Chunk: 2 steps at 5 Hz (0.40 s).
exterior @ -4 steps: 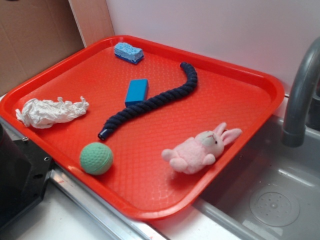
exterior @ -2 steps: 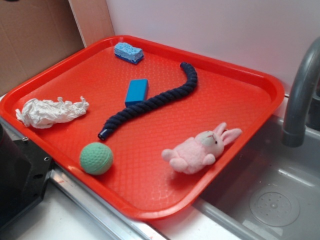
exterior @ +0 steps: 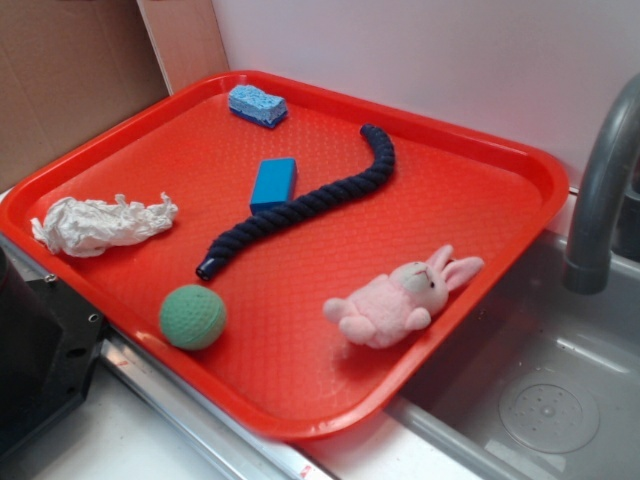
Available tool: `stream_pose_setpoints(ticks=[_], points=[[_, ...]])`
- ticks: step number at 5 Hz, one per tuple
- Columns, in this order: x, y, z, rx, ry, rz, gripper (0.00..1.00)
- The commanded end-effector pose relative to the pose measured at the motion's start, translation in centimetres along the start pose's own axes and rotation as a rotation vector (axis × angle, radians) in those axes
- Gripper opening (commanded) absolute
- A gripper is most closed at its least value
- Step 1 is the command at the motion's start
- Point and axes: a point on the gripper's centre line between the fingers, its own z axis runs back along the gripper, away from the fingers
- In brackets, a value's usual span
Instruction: Grab the blue sponge.
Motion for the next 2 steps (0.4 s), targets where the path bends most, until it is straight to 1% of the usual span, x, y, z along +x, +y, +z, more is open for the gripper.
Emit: stream_pose_setpoints(ticks=[1,2], points=[[3.6,4.7,-3.9,-0.002,-0.108,0.458,1.00],[5.9,8.6,-6.1,-0.024,-0.108,0.506,1.00]])
